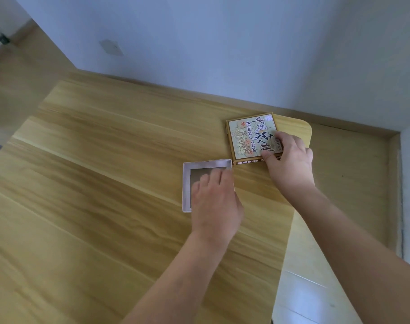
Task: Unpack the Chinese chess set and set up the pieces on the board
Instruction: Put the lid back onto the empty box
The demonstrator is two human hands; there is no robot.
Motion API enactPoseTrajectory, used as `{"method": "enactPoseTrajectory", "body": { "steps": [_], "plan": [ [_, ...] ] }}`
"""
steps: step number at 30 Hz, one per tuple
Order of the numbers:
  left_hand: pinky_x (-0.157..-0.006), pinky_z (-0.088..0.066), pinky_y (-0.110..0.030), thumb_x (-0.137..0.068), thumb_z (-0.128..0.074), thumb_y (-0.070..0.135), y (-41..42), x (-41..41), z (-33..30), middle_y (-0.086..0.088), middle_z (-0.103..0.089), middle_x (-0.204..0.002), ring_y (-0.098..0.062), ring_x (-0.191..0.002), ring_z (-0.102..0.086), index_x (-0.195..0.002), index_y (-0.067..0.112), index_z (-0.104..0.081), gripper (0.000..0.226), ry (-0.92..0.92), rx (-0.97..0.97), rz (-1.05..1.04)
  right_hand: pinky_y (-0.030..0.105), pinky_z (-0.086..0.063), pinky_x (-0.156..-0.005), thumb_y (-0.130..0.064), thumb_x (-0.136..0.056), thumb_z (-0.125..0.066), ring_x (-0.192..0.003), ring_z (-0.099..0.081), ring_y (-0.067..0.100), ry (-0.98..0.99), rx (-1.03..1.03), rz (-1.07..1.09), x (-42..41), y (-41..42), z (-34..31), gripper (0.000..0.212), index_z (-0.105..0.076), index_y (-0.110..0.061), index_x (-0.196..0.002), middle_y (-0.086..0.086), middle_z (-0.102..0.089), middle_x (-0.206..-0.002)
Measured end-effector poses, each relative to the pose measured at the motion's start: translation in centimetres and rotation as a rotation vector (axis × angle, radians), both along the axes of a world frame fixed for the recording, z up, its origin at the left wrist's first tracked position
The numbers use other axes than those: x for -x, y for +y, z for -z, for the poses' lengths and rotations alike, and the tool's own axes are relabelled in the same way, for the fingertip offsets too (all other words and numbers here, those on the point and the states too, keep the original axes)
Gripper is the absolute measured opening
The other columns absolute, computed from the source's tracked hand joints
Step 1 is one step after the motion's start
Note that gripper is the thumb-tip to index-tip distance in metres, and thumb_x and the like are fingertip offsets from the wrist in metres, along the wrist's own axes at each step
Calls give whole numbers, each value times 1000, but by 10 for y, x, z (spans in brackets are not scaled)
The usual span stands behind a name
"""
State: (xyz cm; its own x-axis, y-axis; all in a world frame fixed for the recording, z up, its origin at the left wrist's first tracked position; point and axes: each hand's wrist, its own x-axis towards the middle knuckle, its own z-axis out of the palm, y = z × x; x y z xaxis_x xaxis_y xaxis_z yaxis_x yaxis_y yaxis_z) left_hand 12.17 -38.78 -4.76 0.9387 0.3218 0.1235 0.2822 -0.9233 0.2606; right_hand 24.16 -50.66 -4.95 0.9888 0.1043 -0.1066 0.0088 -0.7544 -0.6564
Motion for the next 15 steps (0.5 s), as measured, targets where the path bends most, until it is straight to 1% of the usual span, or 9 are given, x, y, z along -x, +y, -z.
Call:
{"method": "enactPoseTrajectory", "body": {
  "steps": [2, 3, 5, 6, 8, 12, 13, 15],
  "plan": [
    [-76, -47, -39, -75, -53, 7, 15, -16, -8, -6, -64, -104, -30, -89, -61, -110, 11, -64, 37, -57, 35, 5, 33, -29, -103, -32, -93, -56, -118, -36, 28, -5, -20, 0, -1, 0, 0, 49, -43, -28, -140, -2, -43, -140],
    [-81, -46, -40, -78, -48, 7, 21, -26, -12, -8, -62, -113, -32, -97, -59, -115, 11, -62, 40, -54, 50, 7, 32, -28, -102, -31, -93, -56, -117, -37, 28, -10, -22, 1, -2, 0, 1, 49, -43, -28, -140, -2, -44, -140],
    [-97, -39, -40, -85, -45, 7, 32, -48, -18, -9, -52, -135, -31, -119, -49, -130, 12, -53, 46, 27, 97, 20, 31, -28, -100, -32, -92, -57, -116, -37, 28, -14, -22, -2, -3, -2, 3, 49, -43, -27, -139, -1, -44, -139],
    [-104, -35, -39, -88, -45, 7, 36, -60, -18, -8, -46, -142, -30, -126, -43, -136, 13, -49, 48, 58, 129, 32, 31, -28, -100, -32, -92, -57, -116, -37, 28, -7, -20, -4, -4, -2, 3, 49, -43, -27, -139, -1, -45, -139],
    [-111, -31, -40, -91, -43, 10, 42, -82, -17, -8, -38, -149, -28, -134, -37, -141, 13, -42, 50, 96, 188, 57, 32, -28, -100, -31, -91, -58, -116, -38, 29, 13, -17, -4, -8, -2, 2, 51, -43, -26, -140, 0, -46, -138],
    [-118, -23, -41, -94, -40, 12, 47, -114, -11, -6, -26, -158, -27, -143, -25, -149, 16, -32, 55, 214, 291, 106, 32, -28, -100, -25, -92, -58, -118, -36, 28, 47, -52, 1, -18, 0, -1, 51, -41, -24, -140, 0, -48, -136],
    [-119, -22, -41, -94, -39, 12, 47, -117, -11, -5, -26, -158, -27, -144, -24, -150, 16, -30, 56, 239, 310, 112, 32, -28, -101, -23, -92, -57, -119, -35, 28, 46, -60, 1, -20, 0, -1, 51, -41, -23, -140, -1, -48, -137],
    [-118, -24, -40, -94, -39, 12, 44, -124, -11, -4, -32, -155, -27, -141, -29, -149, 17, -33, 56, 247, 337, 113, 31, -28, -103, -20, -92, -57, -124, -34, 27, 17, -87, 31, -22, 0, -1, 50, -41, -21, -140, 0, -41, -142]
  ]
}}
